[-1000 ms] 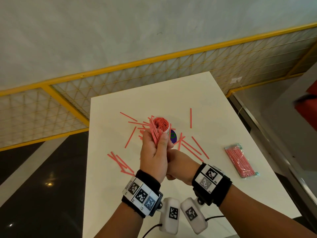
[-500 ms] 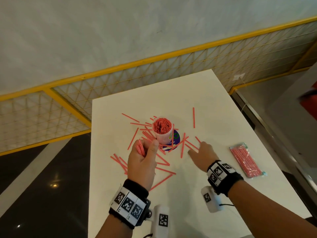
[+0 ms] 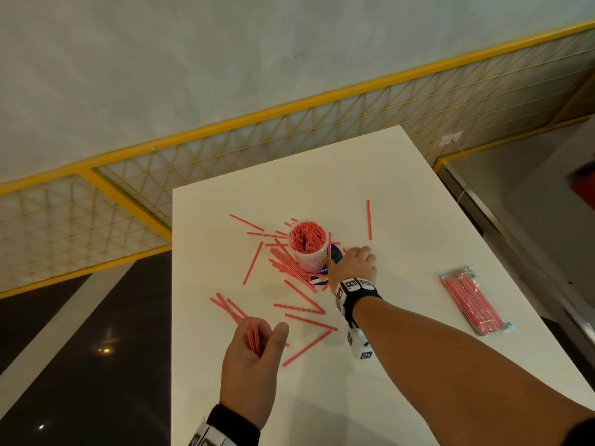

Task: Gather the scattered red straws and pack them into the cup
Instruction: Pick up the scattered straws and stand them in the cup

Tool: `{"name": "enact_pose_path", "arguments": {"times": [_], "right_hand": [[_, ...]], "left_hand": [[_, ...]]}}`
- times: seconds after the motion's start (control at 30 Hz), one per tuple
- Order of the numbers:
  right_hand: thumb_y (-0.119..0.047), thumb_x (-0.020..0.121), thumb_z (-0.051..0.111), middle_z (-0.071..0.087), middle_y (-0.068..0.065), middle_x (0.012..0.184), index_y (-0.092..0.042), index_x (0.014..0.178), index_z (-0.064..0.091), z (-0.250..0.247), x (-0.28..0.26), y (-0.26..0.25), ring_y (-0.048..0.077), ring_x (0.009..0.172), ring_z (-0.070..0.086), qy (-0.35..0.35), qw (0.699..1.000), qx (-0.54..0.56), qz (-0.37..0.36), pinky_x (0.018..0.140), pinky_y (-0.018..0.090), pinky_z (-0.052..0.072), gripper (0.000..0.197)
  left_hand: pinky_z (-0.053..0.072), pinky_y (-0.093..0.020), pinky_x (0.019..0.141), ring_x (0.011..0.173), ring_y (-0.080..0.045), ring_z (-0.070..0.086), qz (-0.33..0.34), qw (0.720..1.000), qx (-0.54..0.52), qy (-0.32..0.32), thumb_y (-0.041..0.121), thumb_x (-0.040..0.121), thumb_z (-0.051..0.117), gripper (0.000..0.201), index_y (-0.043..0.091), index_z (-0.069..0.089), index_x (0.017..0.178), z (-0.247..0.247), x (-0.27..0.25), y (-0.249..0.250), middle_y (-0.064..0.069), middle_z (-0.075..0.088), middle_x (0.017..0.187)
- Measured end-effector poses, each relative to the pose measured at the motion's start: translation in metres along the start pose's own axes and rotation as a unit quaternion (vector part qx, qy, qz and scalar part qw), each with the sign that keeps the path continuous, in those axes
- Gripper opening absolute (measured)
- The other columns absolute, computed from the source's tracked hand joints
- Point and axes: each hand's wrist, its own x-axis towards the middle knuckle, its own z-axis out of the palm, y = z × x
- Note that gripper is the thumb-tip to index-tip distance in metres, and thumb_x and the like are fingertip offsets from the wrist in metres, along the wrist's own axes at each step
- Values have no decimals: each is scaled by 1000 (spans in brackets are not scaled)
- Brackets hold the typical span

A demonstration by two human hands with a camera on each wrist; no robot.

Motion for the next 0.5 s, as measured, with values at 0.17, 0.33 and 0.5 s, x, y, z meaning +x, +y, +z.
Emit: {"name": "enact_pose_path", "arguments": {"times": [0.17,0.33,0.5], "right_hand": [[-40,100,55,49,16,134,-3,135,45,-1,10,0,32,121,50,19,999,-16,-27,98,40,48,52],[-10,99,48,54,15,128,-6,130,50,-10,13,13,31,115,55,-11,995,-36,-97,94,41,52,31],[-21,100,50,52,11,127,-12,125,52,-21,7,42,30,112,54,-26,989,-15,-147,92,42,53,26]], "left_hand": [[47,-35,61,56,-12,40,-10,999,34,9,47,87,69,44,9,50,78,-8,2,-8,-13,43,66],[43,-33,60,55,-9,37,-7,1000,28,0,33,92,72,36,8,50,78,-7,8,-6,1,41,62],[43,-20,57,54,-10,37,10,1000,14,-2,28,92,73,34,10,50,76,-1,15,-1,2,40,61]]}}
